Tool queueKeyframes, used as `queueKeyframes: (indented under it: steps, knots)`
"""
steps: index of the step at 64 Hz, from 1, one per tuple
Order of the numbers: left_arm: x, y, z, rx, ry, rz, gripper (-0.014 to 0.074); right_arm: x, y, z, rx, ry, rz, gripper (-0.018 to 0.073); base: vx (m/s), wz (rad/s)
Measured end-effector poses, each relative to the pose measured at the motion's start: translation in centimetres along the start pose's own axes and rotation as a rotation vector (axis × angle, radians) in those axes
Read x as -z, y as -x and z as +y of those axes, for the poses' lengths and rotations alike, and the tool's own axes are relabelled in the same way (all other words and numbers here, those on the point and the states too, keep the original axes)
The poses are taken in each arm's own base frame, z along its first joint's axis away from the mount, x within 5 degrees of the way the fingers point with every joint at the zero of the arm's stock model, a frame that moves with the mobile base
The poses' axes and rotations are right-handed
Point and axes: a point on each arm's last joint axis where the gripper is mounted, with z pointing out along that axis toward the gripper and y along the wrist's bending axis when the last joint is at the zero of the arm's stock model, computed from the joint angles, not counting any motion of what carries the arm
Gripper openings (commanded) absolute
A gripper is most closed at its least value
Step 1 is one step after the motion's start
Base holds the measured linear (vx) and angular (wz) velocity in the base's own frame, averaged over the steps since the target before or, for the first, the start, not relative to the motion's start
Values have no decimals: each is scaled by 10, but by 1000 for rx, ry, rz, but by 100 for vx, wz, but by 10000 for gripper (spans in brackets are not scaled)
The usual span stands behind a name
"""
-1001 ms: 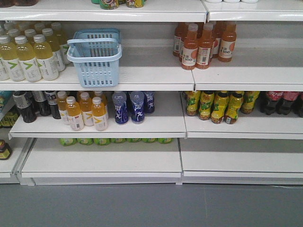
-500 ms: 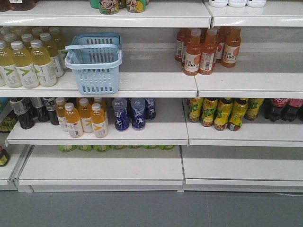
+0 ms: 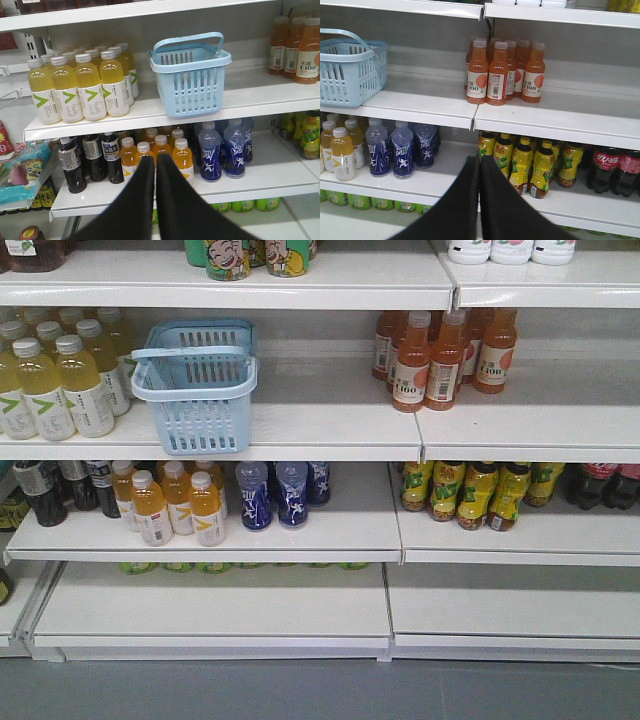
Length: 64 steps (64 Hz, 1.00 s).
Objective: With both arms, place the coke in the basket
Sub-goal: 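Drive closer, aligning the left gripper with the light-blue basket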
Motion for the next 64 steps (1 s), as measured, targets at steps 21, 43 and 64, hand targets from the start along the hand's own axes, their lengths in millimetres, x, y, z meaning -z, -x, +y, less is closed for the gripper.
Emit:
queueKeyframes:
  steps: [21, 43, 64]
  knots:
    - [0, 0, 0, 0, 0, 0, -6, 0, 0, 0, 0, 0, 0, -10, 7, 0]
    - [0, 0, 0, 0, 0, 0, -6, 0, 0, 0, 0, 0, 0, -10, 6, 0]
    - [0, 0, 0, 0, 0, 0, -6, 0, 0, 0, 0, 0, 0, -10, 6, 0]
